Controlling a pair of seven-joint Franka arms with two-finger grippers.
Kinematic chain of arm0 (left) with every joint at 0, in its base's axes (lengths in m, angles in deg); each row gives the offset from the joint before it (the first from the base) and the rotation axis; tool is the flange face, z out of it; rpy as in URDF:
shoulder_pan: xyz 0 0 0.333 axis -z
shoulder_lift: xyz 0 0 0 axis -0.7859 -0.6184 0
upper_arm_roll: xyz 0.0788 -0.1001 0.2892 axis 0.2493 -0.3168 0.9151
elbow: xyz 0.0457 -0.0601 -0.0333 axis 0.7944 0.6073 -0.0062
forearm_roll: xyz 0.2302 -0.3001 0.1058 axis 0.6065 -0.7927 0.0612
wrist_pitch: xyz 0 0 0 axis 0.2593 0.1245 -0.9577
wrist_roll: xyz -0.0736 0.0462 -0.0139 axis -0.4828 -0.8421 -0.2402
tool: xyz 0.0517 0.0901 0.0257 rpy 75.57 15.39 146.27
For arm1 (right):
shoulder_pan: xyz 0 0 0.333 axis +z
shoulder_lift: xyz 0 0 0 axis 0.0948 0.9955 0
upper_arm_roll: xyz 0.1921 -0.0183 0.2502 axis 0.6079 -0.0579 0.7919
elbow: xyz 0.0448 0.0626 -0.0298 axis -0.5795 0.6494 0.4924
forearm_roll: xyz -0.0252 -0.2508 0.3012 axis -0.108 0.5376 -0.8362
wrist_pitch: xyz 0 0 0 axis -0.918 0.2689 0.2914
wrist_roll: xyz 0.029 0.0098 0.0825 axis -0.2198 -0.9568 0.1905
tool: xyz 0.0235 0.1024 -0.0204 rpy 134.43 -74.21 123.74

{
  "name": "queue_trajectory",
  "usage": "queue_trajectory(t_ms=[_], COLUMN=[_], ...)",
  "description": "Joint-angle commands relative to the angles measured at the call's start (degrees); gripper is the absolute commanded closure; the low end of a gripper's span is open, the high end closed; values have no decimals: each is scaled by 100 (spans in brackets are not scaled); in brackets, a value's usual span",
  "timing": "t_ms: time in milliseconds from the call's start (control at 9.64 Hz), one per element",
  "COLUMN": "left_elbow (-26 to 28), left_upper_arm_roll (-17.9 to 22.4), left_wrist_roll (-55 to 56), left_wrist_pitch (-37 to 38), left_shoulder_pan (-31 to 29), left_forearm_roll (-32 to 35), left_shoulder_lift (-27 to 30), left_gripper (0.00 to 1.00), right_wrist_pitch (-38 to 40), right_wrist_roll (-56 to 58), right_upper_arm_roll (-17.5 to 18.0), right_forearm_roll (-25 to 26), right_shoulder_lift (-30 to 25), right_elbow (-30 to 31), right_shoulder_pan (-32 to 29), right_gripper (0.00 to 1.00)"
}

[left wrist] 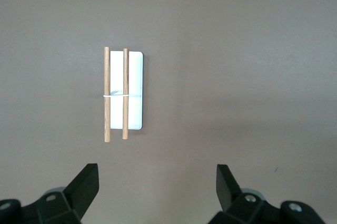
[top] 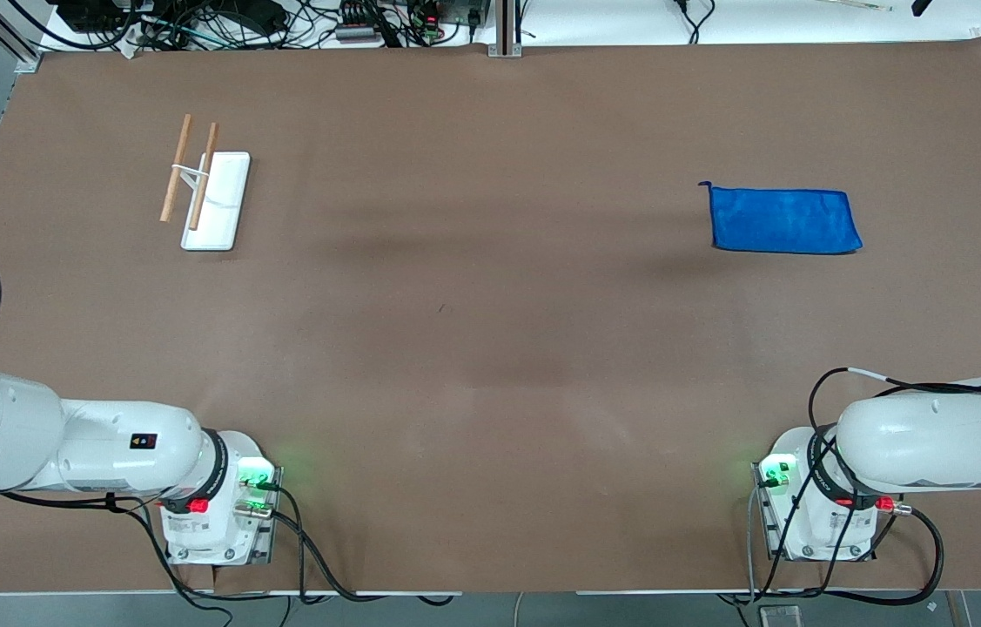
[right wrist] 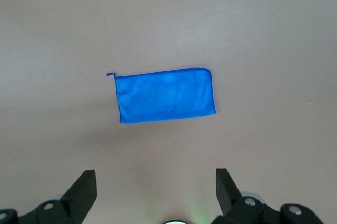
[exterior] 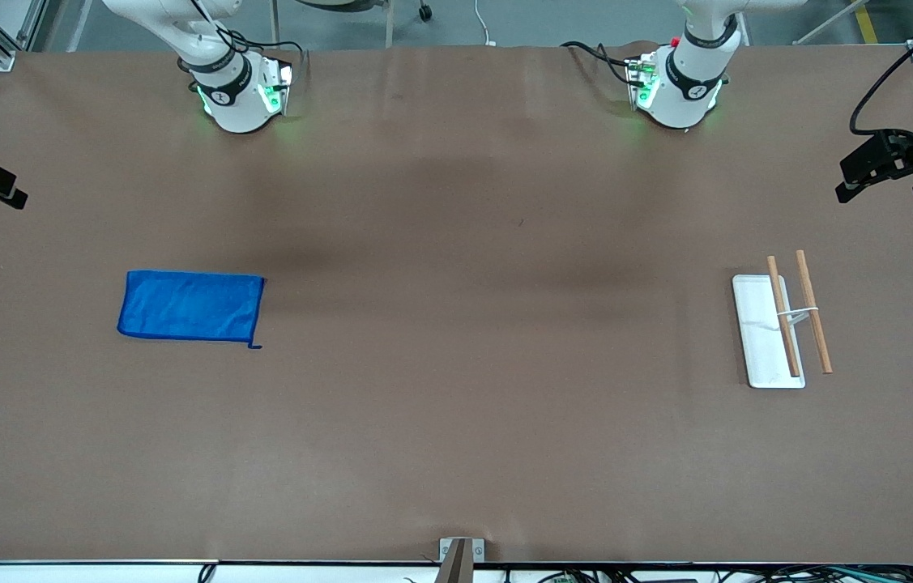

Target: Right arm passes towel to left arm to hang

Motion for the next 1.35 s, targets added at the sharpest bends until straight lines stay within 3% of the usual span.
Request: queue_trajectory(t_ms=[0, 726, 1037, 1244], left_elbow=[92, 118, 118, 101], left_upper_arm_roll=[-17, -17, -17, -17], left_wrist_roll=[-60, -87, -87, -87], left_wrist_pitch=[-31, -40, -40, -40], left_shoulder_pan=[-23, -23, -23, -23], left_forearm_roll=[-61, -69, -69, -61], left_shoulder_lift=[-58, -67, -102, -111], left_gripper=[1, 1, 1, 1], right_wrist_pitch=[-22, -13, -1695, -3494], right_wrist_roll=[2, 81, 90, 578], right_upper_arm_roll=[-83, -39, -39, -48], right_forearm_roll=[17, 0, 17, 17], right_shoulder_lift=[-71, -1, 156, 455], right_elbow=[20, 230, 1948, 3179], right_shoulder_pan=[52, 201, 281, 150], right_gripper=[0, 0, 0, 0])
